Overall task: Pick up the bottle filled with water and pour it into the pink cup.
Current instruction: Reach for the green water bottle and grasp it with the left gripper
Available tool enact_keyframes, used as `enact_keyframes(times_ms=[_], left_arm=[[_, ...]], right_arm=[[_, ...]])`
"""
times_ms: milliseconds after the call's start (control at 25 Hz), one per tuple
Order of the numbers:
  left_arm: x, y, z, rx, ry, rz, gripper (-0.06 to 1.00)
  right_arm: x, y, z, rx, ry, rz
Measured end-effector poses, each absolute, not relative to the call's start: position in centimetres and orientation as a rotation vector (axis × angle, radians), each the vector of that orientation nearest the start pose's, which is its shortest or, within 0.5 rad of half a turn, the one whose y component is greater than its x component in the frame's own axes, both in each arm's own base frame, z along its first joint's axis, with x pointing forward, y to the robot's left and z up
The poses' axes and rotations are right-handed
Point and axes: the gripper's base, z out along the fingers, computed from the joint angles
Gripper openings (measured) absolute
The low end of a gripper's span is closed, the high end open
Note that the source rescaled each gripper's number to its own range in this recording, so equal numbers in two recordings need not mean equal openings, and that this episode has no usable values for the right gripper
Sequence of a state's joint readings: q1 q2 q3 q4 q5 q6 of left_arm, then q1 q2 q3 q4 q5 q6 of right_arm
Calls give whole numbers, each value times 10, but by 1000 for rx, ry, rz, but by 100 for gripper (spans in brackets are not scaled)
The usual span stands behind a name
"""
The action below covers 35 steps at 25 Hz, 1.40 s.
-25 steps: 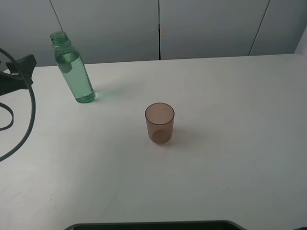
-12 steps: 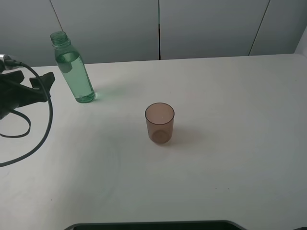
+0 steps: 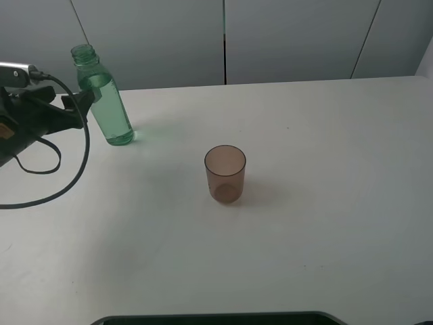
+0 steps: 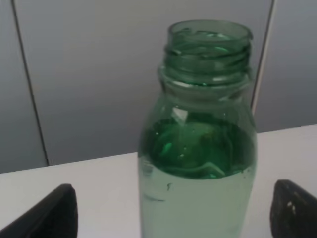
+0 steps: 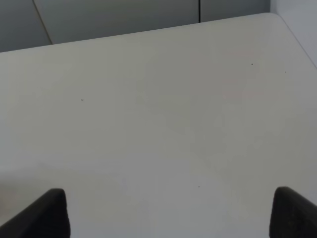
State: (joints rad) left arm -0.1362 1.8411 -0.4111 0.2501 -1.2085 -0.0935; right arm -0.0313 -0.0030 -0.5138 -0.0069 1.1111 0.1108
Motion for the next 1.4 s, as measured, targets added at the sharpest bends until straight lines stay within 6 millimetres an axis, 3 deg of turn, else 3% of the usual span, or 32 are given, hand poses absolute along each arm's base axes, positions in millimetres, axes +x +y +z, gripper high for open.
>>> enact_keyframes(times_ms=[640, 1400], left_arm=[[311, -72, 116, 384, 1667, -354, 98], [339, -80, 88, 406, 1700, -416, 98]], right_arm=[[-9, 0, 277, 148, 2073, 40], [-9, 0, 277, 148, 2073, 40]])
